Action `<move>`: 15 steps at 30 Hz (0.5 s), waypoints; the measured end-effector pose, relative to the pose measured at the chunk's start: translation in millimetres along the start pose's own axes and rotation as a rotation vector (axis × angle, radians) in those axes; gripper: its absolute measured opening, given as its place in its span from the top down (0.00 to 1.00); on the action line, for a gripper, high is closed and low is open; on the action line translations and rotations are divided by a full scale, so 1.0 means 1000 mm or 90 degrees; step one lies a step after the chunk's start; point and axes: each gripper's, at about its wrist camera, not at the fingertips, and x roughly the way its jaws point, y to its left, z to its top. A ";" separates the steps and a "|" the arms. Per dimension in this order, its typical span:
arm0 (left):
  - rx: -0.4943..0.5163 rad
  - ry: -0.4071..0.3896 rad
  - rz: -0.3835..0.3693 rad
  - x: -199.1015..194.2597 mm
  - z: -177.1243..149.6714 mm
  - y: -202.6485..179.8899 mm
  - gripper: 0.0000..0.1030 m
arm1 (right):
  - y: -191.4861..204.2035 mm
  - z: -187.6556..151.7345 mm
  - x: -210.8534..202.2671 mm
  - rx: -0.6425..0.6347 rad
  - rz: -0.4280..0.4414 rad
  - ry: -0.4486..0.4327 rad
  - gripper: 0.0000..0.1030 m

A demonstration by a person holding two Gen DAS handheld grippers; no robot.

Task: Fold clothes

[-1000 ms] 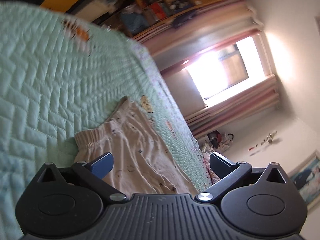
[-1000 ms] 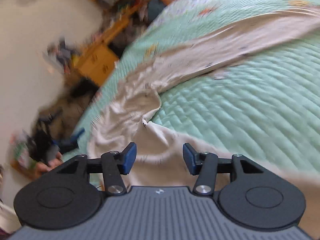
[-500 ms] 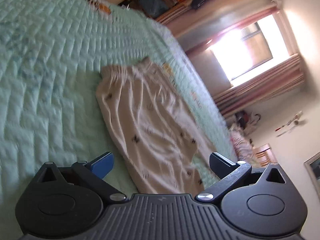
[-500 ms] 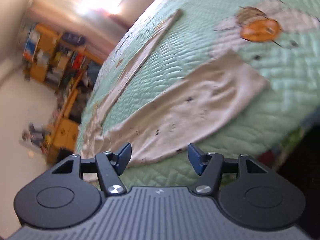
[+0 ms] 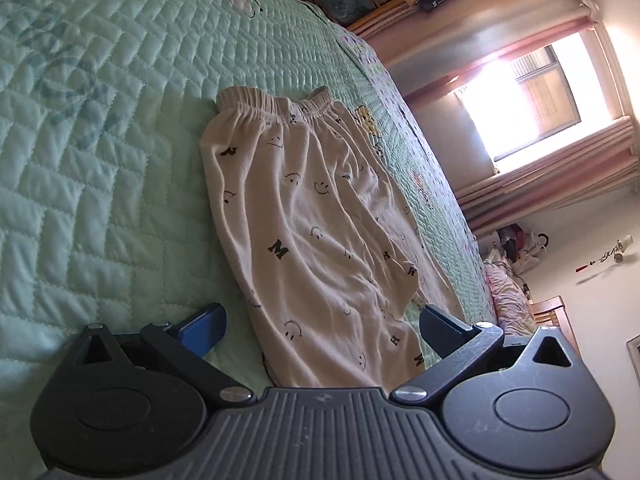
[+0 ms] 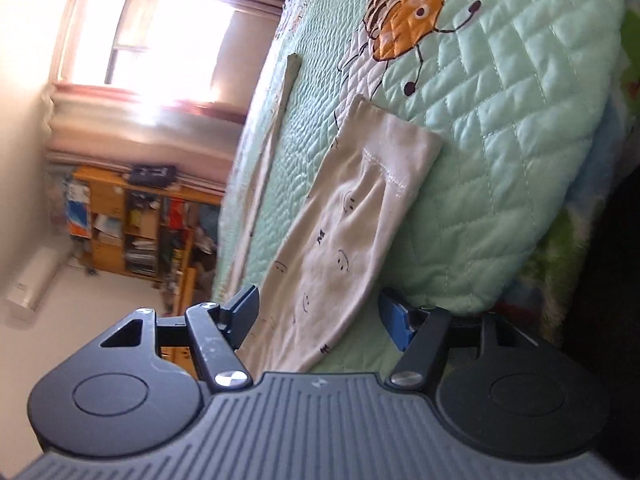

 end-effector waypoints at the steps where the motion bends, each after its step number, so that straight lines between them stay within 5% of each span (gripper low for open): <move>1: -0.003 0.000 0.000 0.002 0.001 -0.001 0.01 | -0.003 0.003 0.002 0.009 0.009 0.001 0.34; 15: 0.013 -0.010 0.030 -0.005 0.001 -0.014 0.02 | 0.002 0.011 0.003 0.033 0.022 0.025 0.34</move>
